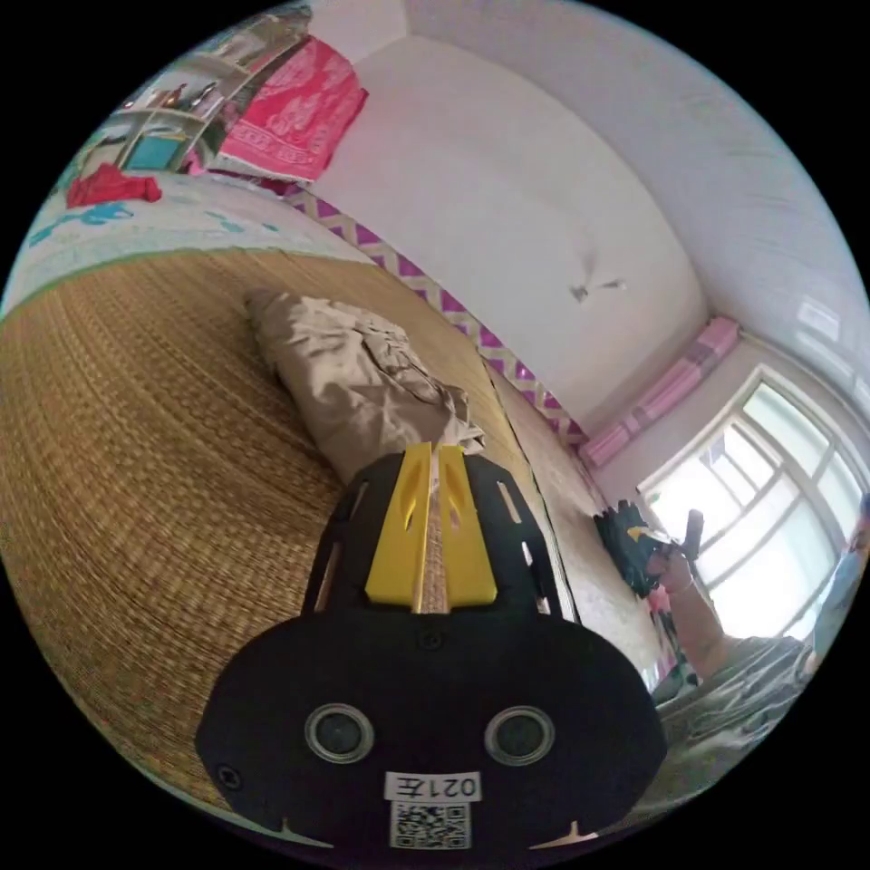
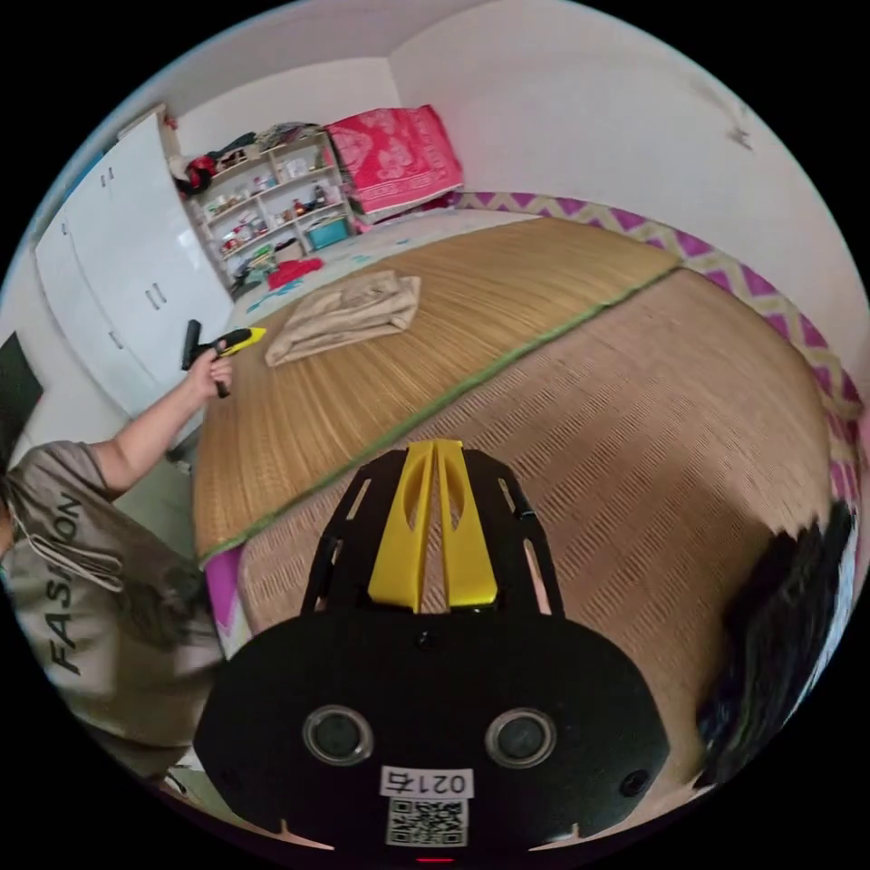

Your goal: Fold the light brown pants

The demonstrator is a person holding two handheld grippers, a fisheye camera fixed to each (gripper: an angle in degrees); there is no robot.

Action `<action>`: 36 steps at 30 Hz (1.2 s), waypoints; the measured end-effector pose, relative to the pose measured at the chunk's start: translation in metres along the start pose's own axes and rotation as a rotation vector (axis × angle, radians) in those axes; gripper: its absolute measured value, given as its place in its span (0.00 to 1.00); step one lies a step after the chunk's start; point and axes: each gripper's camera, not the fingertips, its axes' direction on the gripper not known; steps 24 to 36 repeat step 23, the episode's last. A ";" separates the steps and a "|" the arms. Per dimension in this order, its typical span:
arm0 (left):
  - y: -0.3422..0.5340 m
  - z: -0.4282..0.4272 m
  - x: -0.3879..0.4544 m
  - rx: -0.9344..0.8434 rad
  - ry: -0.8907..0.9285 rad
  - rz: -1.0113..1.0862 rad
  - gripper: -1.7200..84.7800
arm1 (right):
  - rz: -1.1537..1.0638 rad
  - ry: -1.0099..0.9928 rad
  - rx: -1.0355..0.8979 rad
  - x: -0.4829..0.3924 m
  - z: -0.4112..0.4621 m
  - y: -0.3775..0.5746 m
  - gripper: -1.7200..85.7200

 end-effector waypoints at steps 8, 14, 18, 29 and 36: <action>0.092 0.145 0.132 -0.231 0.450 0.045 0.01 | 0.070 0.599 0.100 0.030 -0.073 0.105 0.12; 0.121 0.207 0.175 -0.333 0.581 0.146 0.01 | -0.017 0.755 0.132 0.043 -0.078 0.089 0.16; 0.118 0.190 0.164 -0.248 0.663 0.158 0.01 | -0.140 0.802 0.023 0.052 -0.057 0.062 0.19; 0.106 0.187 0.164 -0.243 0.715 0.170 0.01 | -0.224 0.702 -0.116 0.055 -0.035 0.048 0.18; 0.106 0.187 0.164 -0.243 0.715 0.170 0.01 | -0.224 0.702 -0.116 0.055 -0.035 0.048 0.18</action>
